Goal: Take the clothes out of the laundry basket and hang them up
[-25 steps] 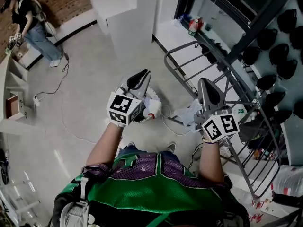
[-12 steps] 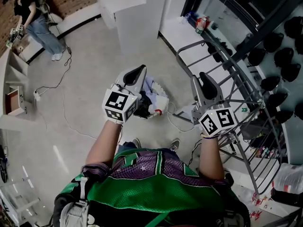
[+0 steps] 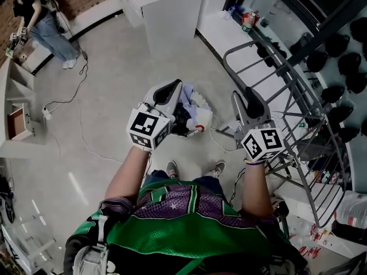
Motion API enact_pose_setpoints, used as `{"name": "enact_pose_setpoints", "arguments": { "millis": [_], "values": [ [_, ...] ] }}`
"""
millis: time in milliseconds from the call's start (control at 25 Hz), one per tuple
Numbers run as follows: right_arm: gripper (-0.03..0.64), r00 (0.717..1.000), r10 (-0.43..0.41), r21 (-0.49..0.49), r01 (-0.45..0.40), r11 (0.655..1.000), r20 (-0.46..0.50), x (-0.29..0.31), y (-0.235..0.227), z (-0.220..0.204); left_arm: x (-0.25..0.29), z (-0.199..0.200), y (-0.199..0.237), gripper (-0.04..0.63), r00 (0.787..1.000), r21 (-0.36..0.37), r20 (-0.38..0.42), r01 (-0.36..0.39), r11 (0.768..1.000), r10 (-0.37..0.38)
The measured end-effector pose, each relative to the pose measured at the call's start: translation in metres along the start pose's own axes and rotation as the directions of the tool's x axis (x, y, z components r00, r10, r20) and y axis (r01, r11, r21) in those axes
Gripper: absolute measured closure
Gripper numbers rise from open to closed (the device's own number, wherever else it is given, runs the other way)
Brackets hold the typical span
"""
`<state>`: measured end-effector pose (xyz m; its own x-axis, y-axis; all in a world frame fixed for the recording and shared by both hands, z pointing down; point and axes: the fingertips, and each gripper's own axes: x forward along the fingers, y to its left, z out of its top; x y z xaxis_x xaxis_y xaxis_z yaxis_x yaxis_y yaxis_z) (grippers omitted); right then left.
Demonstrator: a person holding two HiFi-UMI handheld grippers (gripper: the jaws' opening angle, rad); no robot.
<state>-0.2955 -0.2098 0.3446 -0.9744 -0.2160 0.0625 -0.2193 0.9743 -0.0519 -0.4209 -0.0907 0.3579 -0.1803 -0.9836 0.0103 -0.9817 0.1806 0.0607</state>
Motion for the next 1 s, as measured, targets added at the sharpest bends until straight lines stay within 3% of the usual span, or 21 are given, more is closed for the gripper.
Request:
{"name": "enact_pose_setpoints", "arguments": {
  "millis": [400,800,1000],
  "values": [
    [0.443,0.991,0.021,0.045,-0.016,0.999,-0.129,0.022,-0.007,-0.083,0.006,-0.053,0.011,0.577,0.998,-0.039,-0.057,-0.002,0.999,0.0],
    [0.443,0.96,0.143,0.067,-0.131,0.989,-0.24,0.064,-0.032,-0.163,0.04,-0.08,0.014,0.578,0.993,0.011,-0.101,-0.064,0.998,0.065],
    [0.443,0.948,0.128,0.07,-0.112,0.991,-0.293,0.071,-0.037,-0.21,0.043,-0.1,0.014,0.578,0.991,0.014,-0.119,-0.06,0.998,0.061]
  ]
}}
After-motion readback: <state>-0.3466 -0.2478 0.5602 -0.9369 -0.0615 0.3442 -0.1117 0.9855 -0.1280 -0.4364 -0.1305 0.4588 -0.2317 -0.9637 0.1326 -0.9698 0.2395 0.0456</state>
